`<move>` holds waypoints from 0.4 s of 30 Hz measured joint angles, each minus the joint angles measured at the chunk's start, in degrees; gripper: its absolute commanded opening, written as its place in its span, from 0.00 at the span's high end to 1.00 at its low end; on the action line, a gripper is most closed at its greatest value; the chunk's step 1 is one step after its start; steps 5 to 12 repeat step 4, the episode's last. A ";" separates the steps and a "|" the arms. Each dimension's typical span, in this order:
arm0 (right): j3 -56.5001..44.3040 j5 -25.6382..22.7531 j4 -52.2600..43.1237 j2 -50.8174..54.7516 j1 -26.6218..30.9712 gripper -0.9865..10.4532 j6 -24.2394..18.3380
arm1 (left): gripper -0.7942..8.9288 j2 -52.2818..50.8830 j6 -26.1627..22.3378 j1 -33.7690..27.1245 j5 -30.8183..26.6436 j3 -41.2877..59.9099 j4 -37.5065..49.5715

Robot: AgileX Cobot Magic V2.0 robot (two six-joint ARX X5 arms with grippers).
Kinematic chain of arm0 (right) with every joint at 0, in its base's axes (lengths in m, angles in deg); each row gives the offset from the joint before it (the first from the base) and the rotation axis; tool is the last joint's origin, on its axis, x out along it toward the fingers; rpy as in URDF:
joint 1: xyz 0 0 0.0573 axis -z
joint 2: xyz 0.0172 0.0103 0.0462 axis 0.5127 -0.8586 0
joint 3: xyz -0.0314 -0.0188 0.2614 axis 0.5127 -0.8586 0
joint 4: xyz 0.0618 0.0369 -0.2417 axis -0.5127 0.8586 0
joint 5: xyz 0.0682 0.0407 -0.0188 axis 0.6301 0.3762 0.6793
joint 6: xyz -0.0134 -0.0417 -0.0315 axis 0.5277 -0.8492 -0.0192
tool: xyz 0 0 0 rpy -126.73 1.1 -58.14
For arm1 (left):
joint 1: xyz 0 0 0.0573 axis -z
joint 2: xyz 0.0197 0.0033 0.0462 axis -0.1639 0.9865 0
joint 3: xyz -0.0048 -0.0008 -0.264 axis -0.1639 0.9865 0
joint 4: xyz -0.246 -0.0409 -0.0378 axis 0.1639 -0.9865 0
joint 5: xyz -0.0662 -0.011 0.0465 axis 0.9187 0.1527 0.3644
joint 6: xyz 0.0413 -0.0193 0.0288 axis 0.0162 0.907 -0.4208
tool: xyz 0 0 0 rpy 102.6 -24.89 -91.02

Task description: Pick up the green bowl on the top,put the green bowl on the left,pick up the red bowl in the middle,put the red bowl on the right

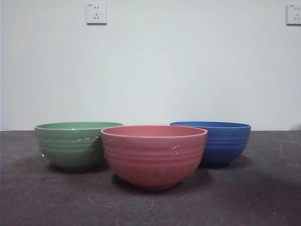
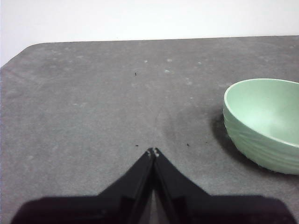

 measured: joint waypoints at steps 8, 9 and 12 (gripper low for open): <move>0.00 0.00 0.00 0.00 0.00 0.91 0.00 | 0.92 0.00 0.00 0.00 0.00 0.00 0.00; 0.00 0.00 0.00 0.00 0.00 0.91 0.00 | 0.92 0.00 0.00 0.00 0.00 0.00 0.00; 0.00 0.00 0.00 0.00 0.00 0.91 0.00 | 0.92 0.00 0.00 0.00 0.00 0.00 0.00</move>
